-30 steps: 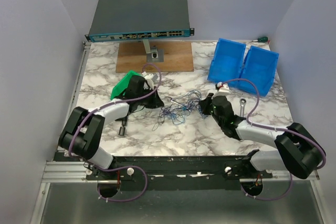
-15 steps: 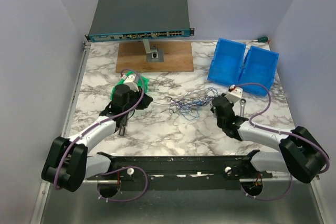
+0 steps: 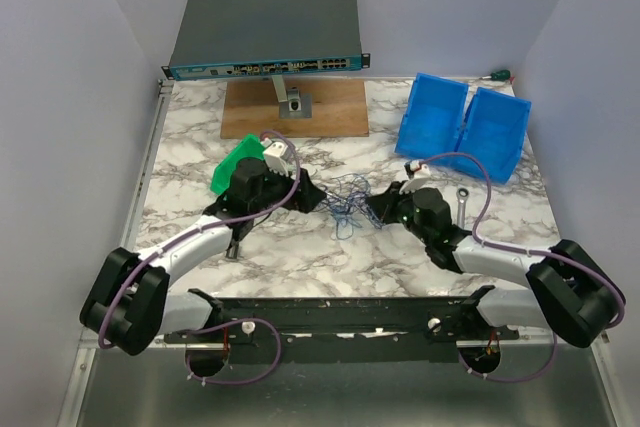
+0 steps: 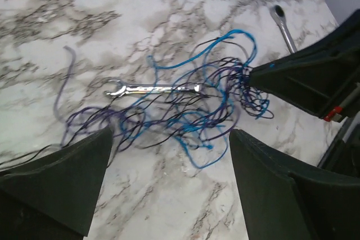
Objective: Untangle the cables
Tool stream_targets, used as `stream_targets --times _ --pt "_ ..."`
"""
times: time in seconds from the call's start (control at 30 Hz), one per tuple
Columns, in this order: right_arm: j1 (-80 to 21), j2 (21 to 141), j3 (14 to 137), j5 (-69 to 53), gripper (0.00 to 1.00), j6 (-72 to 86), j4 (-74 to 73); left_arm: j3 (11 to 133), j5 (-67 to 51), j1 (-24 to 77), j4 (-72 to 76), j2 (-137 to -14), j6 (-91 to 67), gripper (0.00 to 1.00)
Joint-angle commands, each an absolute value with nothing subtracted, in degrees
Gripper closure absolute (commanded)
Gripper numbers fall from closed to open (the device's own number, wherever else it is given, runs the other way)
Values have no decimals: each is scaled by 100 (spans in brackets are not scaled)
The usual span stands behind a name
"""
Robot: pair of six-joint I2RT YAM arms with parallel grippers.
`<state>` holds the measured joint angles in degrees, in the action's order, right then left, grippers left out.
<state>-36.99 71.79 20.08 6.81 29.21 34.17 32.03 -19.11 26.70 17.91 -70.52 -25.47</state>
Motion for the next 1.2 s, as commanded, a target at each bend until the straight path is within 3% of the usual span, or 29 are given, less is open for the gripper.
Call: stream_targets --times 0.0,0.07,0.1,0.17,0.27,0.43,0.6,0.87,1.17 --pt "-3682 7406 2075 -765 87 2701 4154 3478 -2742 2998 2142 -7222 -2045 10" --pt "-3676 7522 2158 -726 74 2737 4056 3463 -3088 3068 2297 -7299 -1982 6" --pt "-3682 7566 2186 -706 57 2742 4023 3518 -3176 3090 2292 -7391 -1978 6" --pt "-3674 7606 2222 -573 36 2786 3945 3674 -3224 3142 2099 -7594 -2004 5" --pt "-3675 7555 2227 -252 34 2833 3760 3834 -3267 3146 1894 -7814 -2048 5" --pt "-3677 6856 1911 885 37 2931 3275 4436 -3069 3354 1087 -8311 -1838 7" --pt "-3673 6974 2028 1636 53 3135 2664 4647 -2060 3662 448 -8227 -1680 9" --pt "-3669 8080 2644 749 54 3101 2470 4348 -968 3883 -224 -7196 -2155 11" --pt "-3674 8662 2746 -1006 82 3197 3201 3344 -1690 3964 982 -7207 -3760 14"
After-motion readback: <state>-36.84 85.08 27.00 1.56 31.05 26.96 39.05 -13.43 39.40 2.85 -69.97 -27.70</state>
